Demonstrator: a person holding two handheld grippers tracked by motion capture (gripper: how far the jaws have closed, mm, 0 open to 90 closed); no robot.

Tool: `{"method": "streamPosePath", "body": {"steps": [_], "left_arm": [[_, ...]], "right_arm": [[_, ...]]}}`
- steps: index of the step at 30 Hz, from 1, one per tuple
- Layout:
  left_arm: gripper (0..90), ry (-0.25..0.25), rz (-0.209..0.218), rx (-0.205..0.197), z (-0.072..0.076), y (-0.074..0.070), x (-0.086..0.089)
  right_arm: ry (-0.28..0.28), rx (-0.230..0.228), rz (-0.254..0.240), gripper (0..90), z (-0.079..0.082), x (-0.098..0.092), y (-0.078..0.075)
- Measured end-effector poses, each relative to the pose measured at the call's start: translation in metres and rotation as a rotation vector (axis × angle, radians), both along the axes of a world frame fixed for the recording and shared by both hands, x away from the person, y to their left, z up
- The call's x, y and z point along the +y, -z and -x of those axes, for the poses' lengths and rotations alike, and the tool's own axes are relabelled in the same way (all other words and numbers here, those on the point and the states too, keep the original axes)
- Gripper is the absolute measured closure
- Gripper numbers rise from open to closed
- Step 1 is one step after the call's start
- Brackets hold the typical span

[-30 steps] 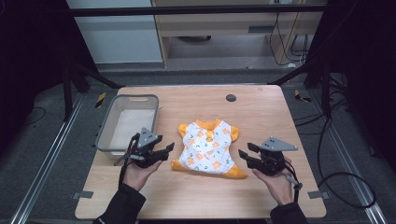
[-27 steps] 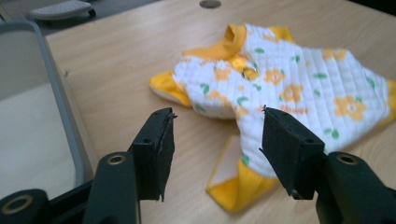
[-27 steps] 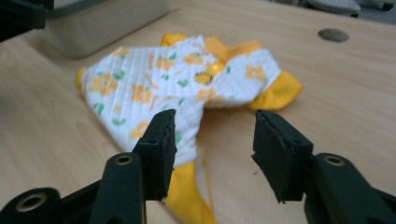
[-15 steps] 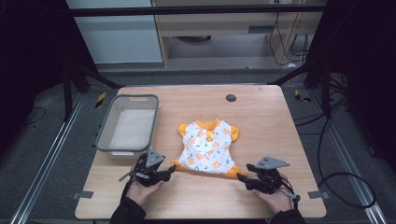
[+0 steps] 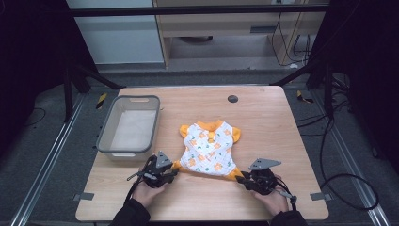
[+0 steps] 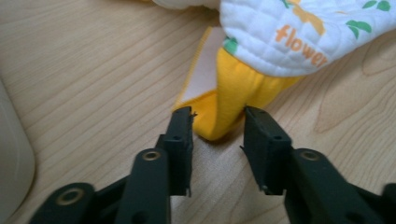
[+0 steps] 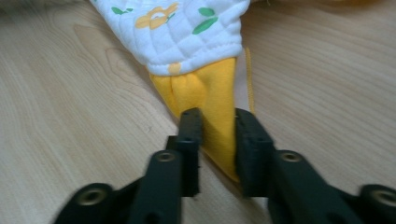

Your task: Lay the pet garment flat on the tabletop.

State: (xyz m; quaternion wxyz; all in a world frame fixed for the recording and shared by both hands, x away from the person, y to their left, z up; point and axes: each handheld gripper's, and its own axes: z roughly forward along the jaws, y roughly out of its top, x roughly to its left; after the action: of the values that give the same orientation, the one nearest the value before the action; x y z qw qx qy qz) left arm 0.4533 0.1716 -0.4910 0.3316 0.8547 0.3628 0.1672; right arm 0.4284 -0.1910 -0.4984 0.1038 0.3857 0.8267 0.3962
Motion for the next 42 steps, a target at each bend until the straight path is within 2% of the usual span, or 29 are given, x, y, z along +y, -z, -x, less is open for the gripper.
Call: {"method": "streamPosePath", "body": {"steps": [1, 3, 4, 5, 7, 9, 11, 12, 17, 21, 24, 25, 27, 28, 29, 30, 31, 32, 33, 35, 36, 37, 39, 41, 42], "left_arm": [[71.9, 0.0, 0.005, 0.003, 0.0, -0.001, 0.0], [80.4, -0.003, 0.005, 0.005, 0.002, -0.004, 0.0], [85.4, 0.006, 0.028, 0.016, 0.003, -0.008, 0.002], [86.1, 0.006, 0.028, 0.016, 0.003, -0.008, 0.002], [86.6, 0.017, 0.084, 0.003, 0.008, -0.021, 0.005], [86.8, 0.024, 0.101, -0.007, 0.01, -0.027, 0.006], [86.9, 0.033, 0.132, -0.026, 0.016, -0.036, 0.008], [86.9, 0.037, 0.148, -0.03, 0.018, -0.041, 0.01], [86.9, 0.063, 0.193, -0.05, 0.031, -0.06, 0.015], [86.9, 0.075, 0.244, -0.053, 0.036, -0.076, 0.02], [86.8, 0.075, 0.283, -0.045, 0.037, -0.084, 0.024], [86.8, 0.073, 0.294, -0.038, 0.036, -0.084, 0.026], [86.6, 0.065, 0.29, -0.027, 0.033, -0.083, 0.027], [86.0, 0.059, 0.288, -0.014, 0.031, -0.08, 0.027], [86.0, 0.053, 0.275, 0.009, 0.028, -0.076, 0.026], [84.4, 0.045, 0.247, 0.032, 0.025, -0.07, 0.024], [84.4, 0.034, 0.217, 0.047, 0.021, -0.064, 0.022], [84.2, 0.024, 0.192, 0.058, 0.017, -0.057, 0.02], [84.2, 0.007, 0.151, 0.098, 0.01, -0.045, 0.015], [84.5, -0.007, 0.131, 0.142, 0.003, -0.036, 0.012], [84.6, -0.007, 0.131, 0.142, 0.003, -0.036, 0.012], [84.6, -0.003, 0.116, 0.163, 0.001, -0.031, 0.01], [84.8, 0.0, 0.092, 0.176, 0.0, -0.028, 0.007], [85.1, -0.003, 0.058, 0.167, 0.0, -0.023, 0.002], [85.3, -0.002, 0.043, 0.155, -0.001, -0.022, 0.0]], "right_arm": [[0.002, 0.01, -0.009, 84.6, 0.001, 0.0, -0.002], [-0.008, 0.0, -0.021, 86.1, 0.002, 0.0, -0.005], [-0.019, -0.015, -0.028, 86.4, 0.004, 0.001, -0.01], [-0.019, -0.015, -0.028, 86.4, 0.004, 0.001, -0.01], [-0.034, -0.023, -0.061, 86.5, 0.007, 0.0, -0.017], [-0.037, -0.019, -0.074, 86.5, 0.009, 0.0, -0.021], [-0.064, -0.046, -0.137, 86.5, 0.015, -0.004, -0.03], [-0.064, -0.046, -0.137, 86.5, 0.015, -0.004, -0.03], [-0.076, -0.093, -0.21, 86.4, 0.024, -0.01, -0.048], [-0.082, -0.133, -0.289, 86.2, 0.03, -0.017, -0.064], [-0.071, -0.135, -0.353, 86.1, 0.031, -0.024, -0.069], [-0.065, -0.124, -0.371, 86.1, 0.03, -0.027, -0.069], [-0.049, -0.098, -0.395, 86.1, 0.026, -0.03, -0.066], [-0.023, -0.07, -0.38, 85.9, 0.021, -0.031, -0.059], [-0.023, -0.07, -0.38, 85.9, 0.021, -0.031, -0.059], [0.02, -0.032, -0.323, 85.5, 0.014, -0.029, -0.048], [0.02, -0.032, -0.323, 85.5, 0.014, -0.029, -0.048], [0.05, 0.012, -0.263, 84.9, 0.005, -0.025, -0.036], [0.061, 0.023, -0.23, 84.7, 0.002, -0.022, -0.031], [0.072, 0.051, -0.183, 83.8, -0.003, -0.015, -0.024], [0.072, 0.051, -0.183, 83.8, -0.003, -0.015, -0.024], [0.074, 0.05, -0.162, 82.9, -0.005, -0.013, -0.022], [0.075, 0.037, -0.12, 82.0, -0.005, -0.008, -0.018], [0.08, 0.052, -0.087, 82.1, -0.006, -0.004, -0.014], [0.081, 0.044, -0.064, 82.2, -0.007, -0.002, -0.011]]}}
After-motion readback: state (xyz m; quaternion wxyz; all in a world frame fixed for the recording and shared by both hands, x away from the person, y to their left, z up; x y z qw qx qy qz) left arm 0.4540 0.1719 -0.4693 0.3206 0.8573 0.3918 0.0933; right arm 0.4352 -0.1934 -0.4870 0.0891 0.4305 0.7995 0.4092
